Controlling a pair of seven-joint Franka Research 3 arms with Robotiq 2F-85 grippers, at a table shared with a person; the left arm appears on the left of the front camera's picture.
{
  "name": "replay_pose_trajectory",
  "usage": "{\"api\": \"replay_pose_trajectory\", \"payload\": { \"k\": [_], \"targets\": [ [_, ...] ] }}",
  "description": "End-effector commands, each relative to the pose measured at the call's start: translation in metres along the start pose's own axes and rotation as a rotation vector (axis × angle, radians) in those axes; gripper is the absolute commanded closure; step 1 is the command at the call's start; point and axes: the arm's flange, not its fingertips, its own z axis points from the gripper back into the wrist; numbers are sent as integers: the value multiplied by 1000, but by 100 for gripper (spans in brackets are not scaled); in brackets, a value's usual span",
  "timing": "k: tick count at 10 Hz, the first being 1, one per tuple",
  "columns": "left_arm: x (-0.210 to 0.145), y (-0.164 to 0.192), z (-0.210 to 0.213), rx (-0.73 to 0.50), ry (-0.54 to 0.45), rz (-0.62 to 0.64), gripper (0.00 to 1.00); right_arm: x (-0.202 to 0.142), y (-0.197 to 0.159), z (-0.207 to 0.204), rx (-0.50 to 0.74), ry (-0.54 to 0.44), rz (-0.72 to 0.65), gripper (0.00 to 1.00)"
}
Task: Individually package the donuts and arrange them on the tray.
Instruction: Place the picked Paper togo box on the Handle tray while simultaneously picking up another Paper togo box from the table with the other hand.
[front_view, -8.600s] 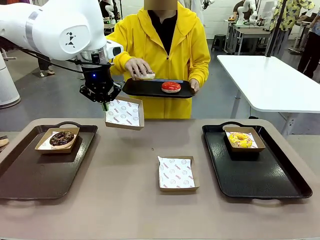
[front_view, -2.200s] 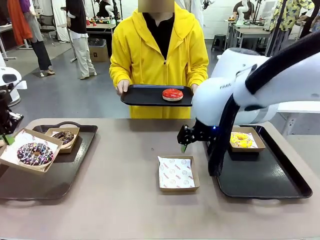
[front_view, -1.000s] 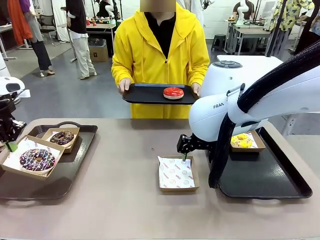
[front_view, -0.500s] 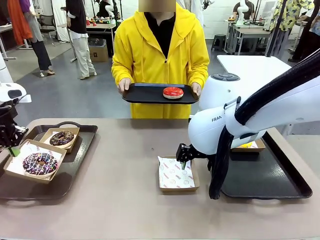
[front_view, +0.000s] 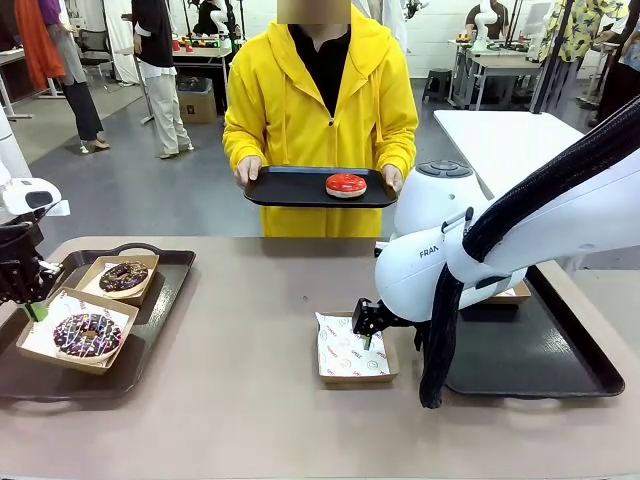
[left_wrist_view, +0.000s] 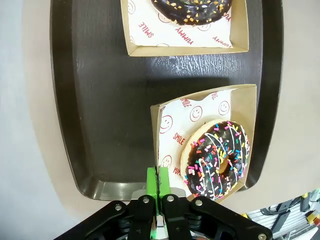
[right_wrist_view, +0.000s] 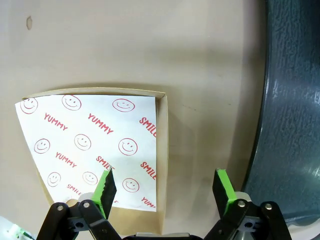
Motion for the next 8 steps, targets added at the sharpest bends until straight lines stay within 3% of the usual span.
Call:
{"api": "replay_pose_trajectory", "payload": {
  "k": [1,5,6,7,8],
  "targets": [
    [4,-1,-6,-12,-9,7,99,2,4,-5,-20,-26,-10,0],
    [6,2,-18,1,6,-35,99,3,3,-6,-17,-27,-13,0],
    [5,2,-19,6,6,-43,88,3,3,-5,-15,-35,-7,39],
    [4,2,-18,4,4,-57,40,2,3,-4,-15,-34,1,58],
    [3,2,-17,3,4,-59,29,2,4,-2,-16,-37,-3,97]
  ]
}}
